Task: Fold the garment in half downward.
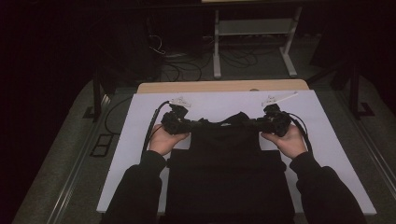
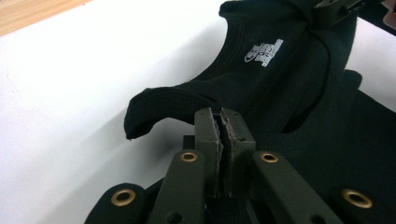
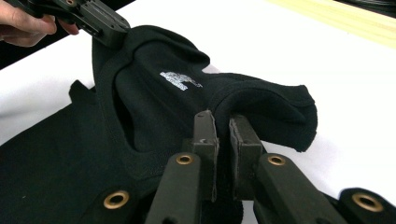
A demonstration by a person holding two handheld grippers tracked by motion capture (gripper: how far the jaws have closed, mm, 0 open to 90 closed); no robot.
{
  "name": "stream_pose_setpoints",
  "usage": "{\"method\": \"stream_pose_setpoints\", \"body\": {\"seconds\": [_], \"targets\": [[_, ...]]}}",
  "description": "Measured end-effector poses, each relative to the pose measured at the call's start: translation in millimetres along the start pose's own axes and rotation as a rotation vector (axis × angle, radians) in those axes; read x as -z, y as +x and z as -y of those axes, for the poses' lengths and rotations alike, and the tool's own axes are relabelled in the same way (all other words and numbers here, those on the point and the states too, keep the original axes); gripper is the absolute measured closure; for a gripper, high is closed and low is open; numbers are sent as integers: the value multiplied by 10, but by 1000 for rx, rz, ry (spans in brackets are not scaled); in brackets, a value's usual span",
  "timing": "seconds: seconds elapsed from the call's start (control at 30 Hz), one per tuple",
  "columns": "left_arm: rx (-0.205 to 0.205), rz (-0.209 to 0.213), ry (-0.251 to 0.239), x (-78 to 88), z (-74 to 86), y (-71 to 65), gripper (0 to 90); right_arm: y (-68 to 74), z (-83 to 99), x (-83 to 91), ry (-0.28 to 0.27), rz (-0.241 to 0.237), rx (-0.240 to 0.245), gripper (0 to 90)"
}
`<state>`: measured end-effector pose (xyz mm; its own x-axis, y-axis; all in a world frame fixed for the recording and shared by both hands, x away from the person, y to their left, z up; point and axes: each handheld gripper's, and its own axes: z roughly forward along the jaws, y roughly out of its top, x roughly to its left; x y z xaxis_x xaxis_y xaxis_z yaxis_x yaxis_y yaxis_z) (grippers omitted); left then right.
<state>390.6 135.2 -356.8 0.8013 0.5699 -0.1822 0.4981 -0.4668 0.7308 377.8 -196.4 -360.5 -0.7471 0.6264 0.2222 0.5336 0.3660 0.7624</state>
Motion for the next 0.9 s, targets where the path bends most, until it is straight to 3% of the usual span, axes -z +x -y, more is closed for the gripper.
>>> {"method": "stream_pose_setpoints", "body": {"seconds": [0.4,0.6,0.9], "targets": [[-24,24,0,134,80,-166,853,207,107,185,-9,-20,26,816],[-16,47,12,159,307,-253,853,320,269,195,-29,-46,20,816],[11,76,-38,186,519,-306,853,400,432,153,-13,-50,18,816]]}}
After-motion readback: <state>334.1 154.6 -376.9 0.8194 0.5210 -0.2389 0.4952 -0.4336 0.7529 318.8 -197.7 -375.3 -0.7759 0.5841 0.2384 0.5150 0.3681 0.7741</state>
